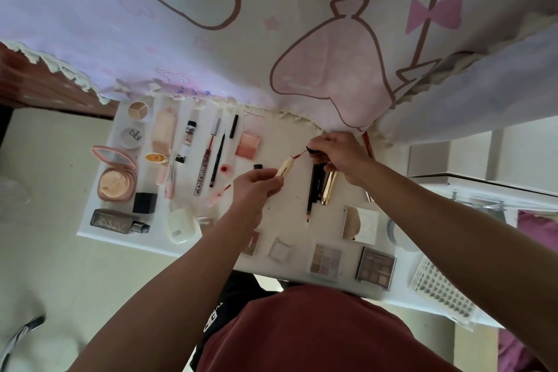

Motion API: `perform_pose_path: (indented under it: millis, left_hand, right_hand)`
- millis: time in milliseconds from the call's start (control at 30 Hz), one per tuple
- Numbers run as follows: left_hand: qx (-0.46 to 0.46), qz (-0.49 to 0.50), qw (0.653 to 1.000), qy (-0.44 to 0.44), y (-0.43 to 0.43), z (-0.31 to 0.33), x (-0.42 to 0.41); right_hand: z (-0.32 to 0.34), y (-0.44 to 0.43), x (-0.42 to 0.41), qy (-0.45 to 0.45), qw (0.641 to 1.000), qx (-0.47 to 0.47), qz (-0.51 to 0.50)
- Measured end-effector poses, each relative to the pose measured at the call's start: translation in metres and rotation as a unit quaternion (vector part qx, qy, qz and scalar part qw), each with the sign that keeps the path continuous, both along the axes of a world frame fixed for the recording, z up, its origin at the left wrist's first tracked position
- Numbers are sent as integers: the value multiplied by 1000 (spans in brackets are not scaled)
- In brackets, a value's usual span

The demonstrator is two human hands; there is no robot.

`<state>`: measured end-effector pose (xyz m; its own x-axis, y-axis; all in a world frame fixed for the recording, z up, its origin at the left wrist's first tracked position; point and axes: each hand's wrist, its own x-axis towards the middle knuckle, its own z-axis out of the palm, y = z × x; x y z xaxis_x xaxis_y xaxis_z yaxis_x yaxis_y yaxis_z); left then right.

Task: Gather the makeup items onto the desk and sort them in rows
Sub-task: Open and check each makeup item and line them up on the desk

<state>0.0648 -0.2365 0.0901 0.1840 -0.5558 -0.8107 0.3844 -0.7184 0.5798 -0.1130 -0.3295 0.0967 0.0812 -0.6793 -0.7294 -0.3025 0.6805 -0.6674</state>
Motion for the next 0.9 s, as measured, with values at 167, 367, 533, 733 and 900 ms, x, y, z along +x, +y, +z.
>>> perform_pose_path:
  millis: [167, 367, 533, 733, 900]
  left_hand:
    - [-11, -69, 996, -61, -3, 4, 2]
    - [-30, -171, 974, -148, -8, 3, 1]
    - [-46, -289, 920, -262, -16, -1, -6]
    - [-26, -329, 868, -370, -21, -11, -17]
    - [3, -350, 839, -416, -26, -20, -22]
  right_hand:
    - [5, -1, 2, 9, 999, -9, 33]
    - [6, -2, 5, 9, 998, -19, 57]
    - [2, -5, 8, 17, 995, -31, 92]
    - [-10, -17, 23, 68, 984, -51, 156]
    - [-20, -31, 42, 125, 970, -74, 196]
